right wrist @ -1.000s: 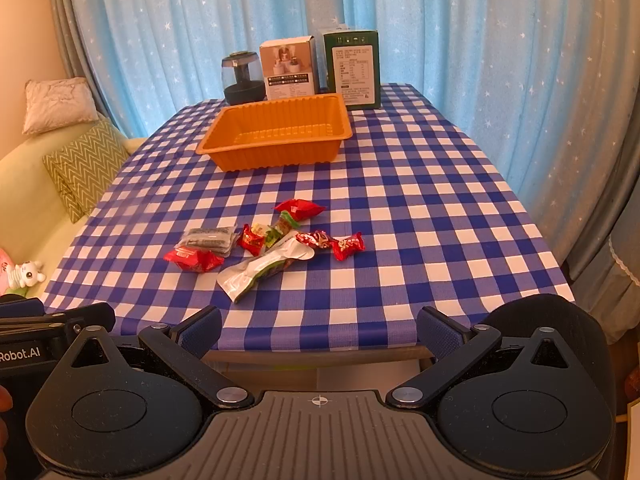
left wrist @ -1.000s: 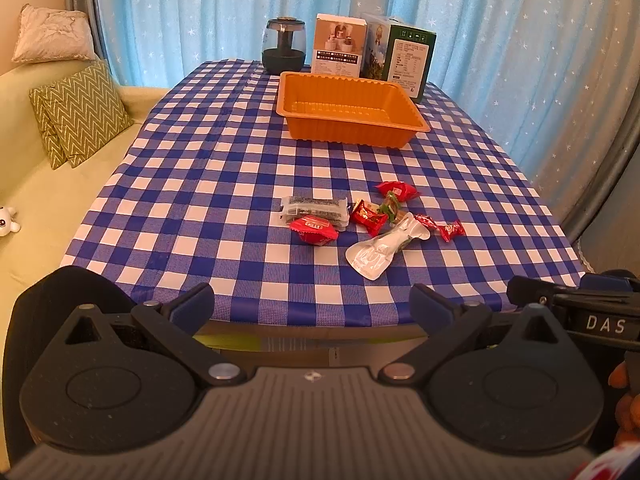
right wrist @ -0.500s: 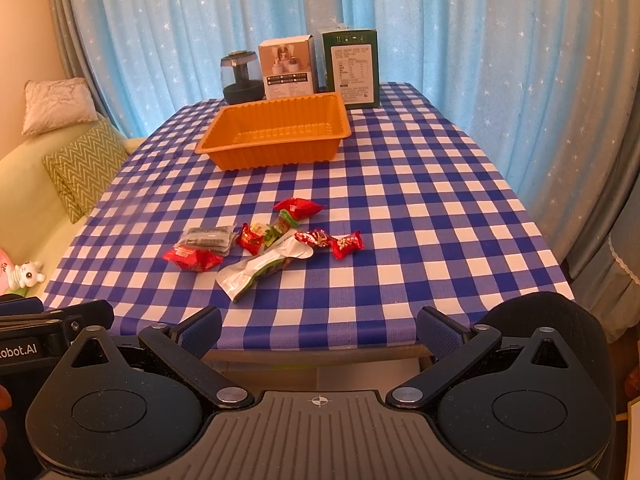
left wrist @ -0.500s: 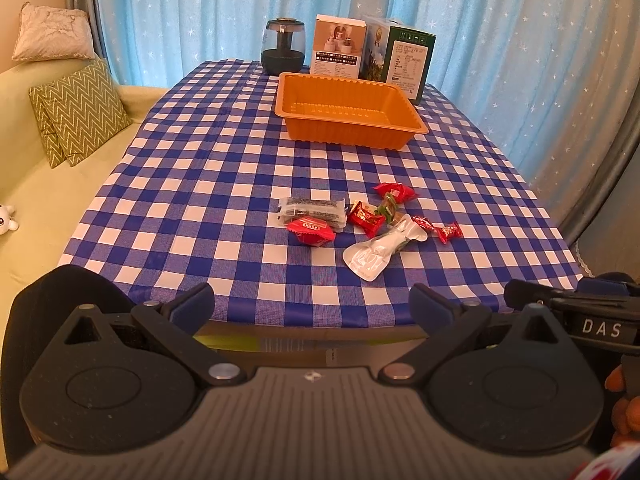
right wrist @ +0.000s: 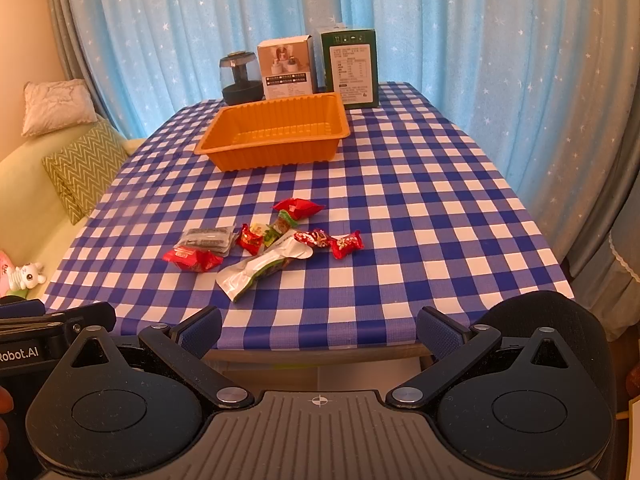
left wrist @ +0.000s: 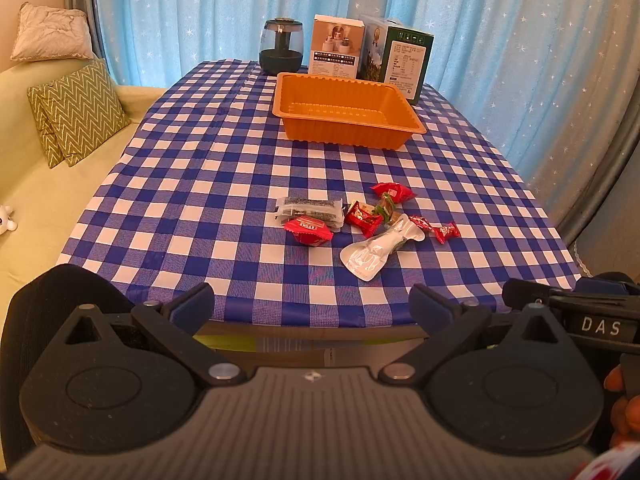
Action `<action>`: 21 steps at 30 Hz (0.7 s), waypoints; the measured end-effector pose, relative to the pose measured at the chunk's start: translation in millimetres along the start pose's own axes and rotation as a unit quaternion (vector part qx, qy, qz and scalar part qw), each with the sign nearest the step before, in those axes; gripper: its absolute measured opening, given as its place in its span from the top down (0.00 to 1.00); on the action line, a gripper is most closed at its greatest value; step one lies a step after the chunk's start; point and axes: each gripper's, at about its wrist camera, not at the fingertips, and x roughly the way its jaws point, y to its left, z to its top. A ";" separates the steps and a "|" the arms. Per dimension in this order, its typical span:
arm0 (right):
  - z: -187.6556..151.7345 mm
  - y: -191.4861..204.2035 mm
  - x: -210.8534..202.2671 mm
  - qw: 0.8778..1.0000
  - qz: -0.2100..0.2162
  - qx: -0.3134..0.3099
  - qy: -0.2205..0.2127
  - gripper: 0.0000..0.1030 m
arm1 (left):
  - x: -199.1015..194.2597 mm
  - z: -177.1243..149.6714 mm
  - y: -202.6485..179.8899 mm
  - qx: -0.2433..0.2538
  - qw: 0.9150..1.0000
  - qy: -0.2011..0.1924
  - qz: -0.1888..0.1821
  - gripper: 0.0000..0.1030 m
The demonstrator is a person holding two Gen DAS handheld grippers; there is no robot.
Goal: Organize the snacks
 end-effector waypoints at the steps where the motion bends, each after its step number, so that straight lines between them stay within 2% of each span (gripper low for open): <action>1: 0.0 0.0 -0.1 1.000 0.000 0.000 0.000 0.00 | 0.1 0.0 0.0 0.000 1.000 0.000 0.000 0.00; 21: -0.8 -1.5 1.0 1.000 0.000 0.000 0.000 0.00 | -0.2 0.0 -1.4 0.000 1.000 -0.001 -0.001 0.00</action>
